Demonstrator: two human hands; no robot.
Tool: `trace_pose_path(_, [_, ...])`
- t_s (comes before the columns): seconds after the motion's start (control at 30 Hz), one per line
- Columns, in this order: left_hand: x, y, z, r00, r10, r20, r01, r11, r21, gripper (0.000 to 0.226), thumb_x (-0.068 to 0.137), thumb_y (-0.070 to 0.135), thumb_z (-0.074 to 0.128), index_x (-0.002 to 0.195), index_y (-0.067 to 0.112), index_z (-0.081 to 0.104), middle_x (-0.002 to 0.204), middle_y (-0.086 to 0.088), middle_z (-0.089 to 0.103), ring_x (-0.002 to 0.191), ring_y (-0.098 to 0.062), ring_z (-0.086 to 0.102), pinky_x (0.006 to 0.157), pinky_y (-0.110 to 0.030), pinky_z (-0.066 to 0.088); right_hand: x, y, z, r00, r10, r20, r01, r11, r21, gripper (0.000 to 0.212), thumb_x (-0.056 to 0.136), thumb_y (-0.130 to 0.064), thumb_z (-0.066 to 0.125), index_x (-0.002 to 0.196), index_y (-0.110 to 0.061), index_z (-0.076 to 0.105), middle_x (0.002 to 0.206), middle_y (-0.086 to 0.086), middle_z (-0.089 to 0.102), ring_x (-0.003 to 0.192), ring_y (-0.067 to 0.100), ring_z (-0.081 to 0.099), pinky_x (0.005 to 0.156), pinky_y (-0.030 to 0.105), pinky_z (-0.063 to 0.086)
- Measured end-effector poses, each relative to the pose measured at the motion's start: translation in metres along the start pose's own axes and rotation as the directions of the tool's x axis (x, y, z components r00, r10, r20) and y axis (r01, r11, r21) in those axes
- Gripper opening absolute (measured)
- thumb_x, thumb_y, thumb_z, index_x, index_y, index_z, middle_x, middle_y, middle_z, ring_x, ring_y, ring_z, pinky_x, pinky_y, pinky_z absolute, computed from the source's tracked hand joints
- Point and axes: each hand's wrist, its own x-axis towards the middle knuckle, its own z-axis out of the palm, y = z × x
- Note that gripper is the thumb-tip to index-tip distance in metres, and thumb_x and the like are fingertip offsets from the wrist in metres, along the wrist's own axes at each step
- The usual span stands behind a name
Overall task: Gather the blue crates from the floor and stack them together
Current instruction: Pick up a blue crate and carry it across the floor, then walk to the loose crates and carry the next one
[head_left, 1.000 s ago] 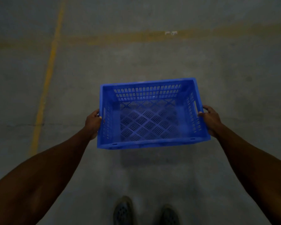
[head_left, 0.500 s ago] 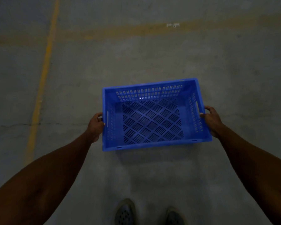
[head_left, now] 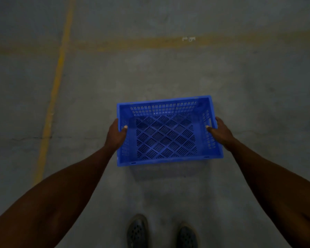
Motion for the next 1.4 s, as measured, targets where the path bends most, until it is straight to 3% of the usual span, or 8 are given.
trace_pose_path(0.17, [-0.056,0.075,-0.057,0.990,0.140,0.027,-0.141,0.988,0.057,0.045,0.103,0.014,0.052,0.145,-0.002,0.044,0.146,-0.023,0.051,0.133,-0.036,0.048,0.085,-0.011,0.025,-0.069,-0.066,-0.054,0.994,-0.110,0.012,0.111,0.990,-0.091,0.071,0.097,-0.031,0.058,0.156,-0.014,0.023,0.159,0.011,0.031,0.144,0.029,0.034,0.112,0.039,0.031])
trace_pose_path(0.4, [-0.158,0.185,-0.154,0.995,0.103,0.007,-0.103,0.994,0.032,0.054,0.102,0.026,0.055,0.151,0.008,0.041,0.153,-0.015,0.045,0.141,-0.028,0.043,0.115,-0.037,0.034,-0.223,-0.168,-0.145,0.994,-0.110,-0.002,0.110,0.994,0.003,0.063,0.096,-0.032,0.057,0.152,-0.019,0.032,0.151,0.013,0.044,0.134,0.029,0.048,0.109,0.042,0.041])
trace_pose_path(0.6, [-0.289,0.286,-0.228,0.998,0.050,0.028,-0.040,0.957,-0.288,0.037,0.102,0.026,0.056,0.137,0.014,0.058,0.133,-0.004,0.062,0.118,-0.019,0.060,0.103,-0.038,0.049,-0.387,-0.223,-0.211,0.994,-0.090,-0.061,0.100,0.978,0.183,0.045,0.094,-0.030,0.060,0.137,-0.019,0.052,0.119,0.007,0.065,0.111,0.022,0.062,0.090,0.028,0.045])
trace_pose_path(0.7, [-0.336,0.314,-0.250,0.992,0.049,0.115,0.000,0.919,-0.395,0.023,0.104,0.023,0.053,0.121,0.012,0.064,0.114,-0.007,0.069,0.095,-0.019,0.066,0.083,-0.031,0.054,-0.447,-0.233,-0.231,0.992,-0.094,-0.084,0.113,0.956,0.269,0.037,0.089,-0.038,0.059,0.125,-0.027,0.060,0.107,0.000,0.068,0.097,0.020,0.066,0.085,0.032,0.051])
trace_pose_path(0.8, [-0.379,0.337,-0.272,0.973,0.101,0.207,0.001,0.898,-0.440,0.026,0.105,0.021,0.050,0.122,0.007,0.065,0.101,-0.009,0.069,0.077,-0.014,0.065,0.065,-0.017,0.052,-0.509,-0.235,-0.249,0.988,-0.089,-0.129,0.130,0.925,0.356,0.034,0.083,-0.040,0.058,0.115,-0.031,0.063,0.103,0.002,0.073,0.085,0.020,0.071,0.072,0.032,0.054])
trace_pose_path(1.0, [-0.449,0.359,-0.294,0.919,0.204,0.336,-0.029,0.887,-0.461,0.022,0.105,0.024,0.051,0.112,0.013,0.069,0.095,-0.005,0.071,0.078,-0.021,0.067,0.075,-0.035,0.053,-0.635,-0.230,-0.265,0.961,-0.045,-0.272,0.177,0.858,0.482,0.012,0.095,-0.022,0.057,0.096,-0.027,0.067,0.090,0.001,0.075,0.069,0.009,0.068,0.060,0.017,0.046])
trace_pose_path(1.17, [-0.515,0.384,-0.277,0.789,0.317,0.526,-0.074,0.899,-0.431,0.021,0.106,0.019,0.048,0.105,0.015,0.068,0.088,-0.001,0.069,0.070,-0.015,0.063,0.066,-0.028,0.046,-0.730,-0.198,-0.262,0.907,0.100,-0.409,0.204,0.747,0.633,0.013,0.097,-0.024,0.057,0.102,-0.020,0.069,0.091,0.006,0.074,0.068,0.014,0.065,0.061,0.022,0.048])
trace_pose_path(1.4, [-0.629,0.392,-0.209,0.411,0.376,0.831,-0.244,0.923,-0.297,0.021,0.105,0.022,0.048,0.108,0.020,0.069,0.094,-0.002,0.071,0.073,-0.017,0.065,0.069,-0.027,0.047,-0.869,-0.109,-0.231,0.740,0.410,-0.533,0.226,0.595,0.771,0.018,0.098,-0.021,0.055,0.107,-0.012,0.068,0.091,0.004,0.073,0.068,0.015,0.063,0.063,0.027,0.046])
